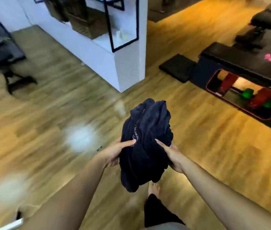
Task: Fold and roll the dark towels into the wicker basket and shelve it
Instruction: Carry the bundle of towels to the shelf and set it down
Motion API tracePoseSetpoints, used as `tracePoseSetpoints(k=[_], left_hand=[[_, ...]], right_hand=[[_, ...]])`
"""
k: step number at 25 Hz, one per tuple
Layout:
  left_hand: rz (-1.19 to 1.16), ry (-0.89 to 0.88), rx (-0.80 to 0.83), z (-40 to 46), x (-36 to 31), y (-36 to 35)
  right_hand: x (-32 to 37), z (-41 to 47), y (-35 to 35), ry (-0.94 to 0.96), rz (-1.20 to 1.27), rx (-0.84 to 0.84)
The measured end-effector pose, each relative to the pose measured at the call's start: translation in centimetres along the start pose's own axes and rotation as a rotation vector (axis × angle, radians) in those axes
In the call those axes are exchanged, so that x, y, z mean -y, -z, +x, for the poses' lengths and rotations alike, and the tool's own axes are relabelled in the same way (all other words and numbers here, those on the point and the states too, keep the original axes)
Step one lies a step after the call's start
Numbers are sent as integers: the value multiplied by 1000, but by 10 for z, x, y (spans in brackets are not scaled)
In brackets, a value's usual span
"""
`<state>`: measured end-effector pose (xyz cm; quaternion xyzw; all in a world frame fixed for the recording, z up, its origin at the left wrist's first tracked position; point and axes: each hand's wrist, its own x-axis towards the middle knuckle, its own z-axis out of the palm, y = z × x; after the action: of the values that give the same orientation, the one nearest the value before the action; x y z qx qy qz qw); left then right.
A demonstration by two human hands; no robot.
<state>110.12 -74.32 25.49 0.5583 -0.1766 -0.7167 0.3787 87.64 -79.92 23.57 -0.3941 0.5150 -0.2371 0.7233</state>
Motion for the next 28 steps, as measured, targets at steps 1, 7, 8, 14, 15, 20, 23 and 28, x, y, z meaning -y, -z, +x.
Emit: tracePoseSetpoints(k=[1, 7, 8, 14, 15, 20, 23, 28], left_hand=[[-37, -31, -43, -4, -9, 29], [-175, -151, -273, -3, -76, 166], [-198, -169, -306, -1, -93, 185], [-319, -253, -418, 14, -188, 280], [-335, -265, -424, 18, -199, 294], [-294, -319, -436, 57, -281, 401], [-263, -309, -418, 81, -343, 471], [-161, -265, -326, 114, -474, 565]], right_hand=[[10, 23, -27, -20, -37, 60], [73, 159, -168, -22, -207, 346], [87, 181, -190, -18, -219, 382], [165, 287, -305, -35, -263, 554], [173, 302, -321, -31, -262, 564], [214, 392, -417, -6, -251, 563], [245, 448, -476, 15, -252, 534], [313, 529, -564, 48, -233, 432]])
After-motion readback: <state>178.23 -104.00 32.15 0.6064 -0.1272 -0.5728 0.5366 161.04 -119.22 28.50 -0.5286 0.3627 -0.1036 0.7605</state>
